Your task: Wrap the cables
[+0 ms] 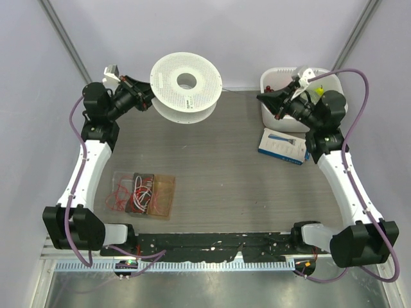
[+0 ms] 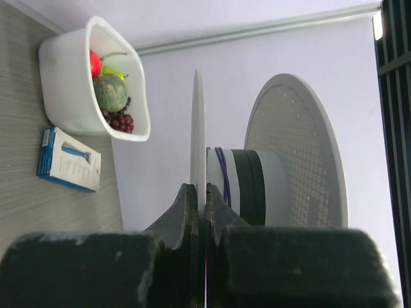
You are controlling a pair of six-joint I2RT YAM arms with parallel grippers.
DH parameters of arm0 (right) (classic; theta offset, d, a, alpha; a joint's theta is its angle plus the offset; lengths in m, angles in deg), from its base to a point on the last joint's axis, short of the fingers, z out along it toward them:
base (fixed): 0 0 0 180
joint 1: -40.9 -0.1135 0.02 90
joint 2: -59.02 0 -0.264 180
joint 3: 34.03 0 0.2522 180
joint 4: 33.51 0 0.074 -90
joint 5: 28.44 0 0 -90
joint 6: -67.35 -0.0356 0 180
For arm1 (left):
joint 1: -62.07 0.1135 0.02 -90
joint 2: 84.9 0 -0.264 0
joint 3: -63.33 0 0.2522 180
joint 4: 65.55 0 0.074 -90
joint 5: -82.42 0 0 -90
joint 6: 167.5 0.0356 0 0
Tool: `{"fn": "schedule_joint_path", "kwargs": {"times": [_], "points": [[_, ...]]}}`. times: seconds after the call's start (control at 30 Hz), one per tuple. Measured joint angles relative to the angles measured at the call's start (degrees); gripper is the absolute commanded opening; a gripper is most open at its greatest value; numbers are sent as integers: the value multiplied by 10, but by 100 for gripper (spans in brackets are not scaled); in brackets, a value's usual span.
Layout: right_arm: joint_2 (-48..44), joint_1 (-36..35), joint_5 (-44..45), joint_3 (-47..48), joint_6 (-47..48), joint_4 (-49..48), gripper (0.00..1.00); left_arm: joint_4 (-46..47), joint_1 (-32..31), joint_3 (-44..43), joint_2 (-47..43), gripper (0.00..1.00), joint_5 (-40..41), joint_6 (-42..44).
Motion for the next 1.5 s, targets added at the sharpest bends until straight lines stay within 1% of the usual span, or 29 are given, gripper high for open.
{"fn": "schedule_joint_path", "kwargs": {"times": [0.07,0.27,0.5,0.6,0.73,0.87,0.97,1.07,1.2,1.37,1.5], "points": [[-16,-18,9,-15,12,11,1,-18,4,-12,2,0,14,-2],[-40,-110,62,-33,50,34,1,-61,18,-42,2,0,57,-9],[-39,-226,137,-32,95,63,1,-99,26,-48,2,0,118,-9],[-28,-282,171,-20,126,77,1,-107,22,-48,2,0,145,5],[-3,-355,213,8,180,99,1,-114,-2,-48,3,0,199,33],[10,-428,254,29,253,115,0,-121,-31,-48,10,0,215,61],[23,-470,287,47,315,127,1,-138,-60,-55,21,0,225,90],[42,-499,321,65,372,131,1,-152,-96,-61,31,0,245,124],[76,-512,354,101,423,136,1,-172,-143,-67,38,0,282,175],[116,-516,398,151,469,137,1,-198,-178,-74,40,0,314,232],[151,-520,461,188,486,136,1,-205,-195,-85,40,0,337,282]]}}
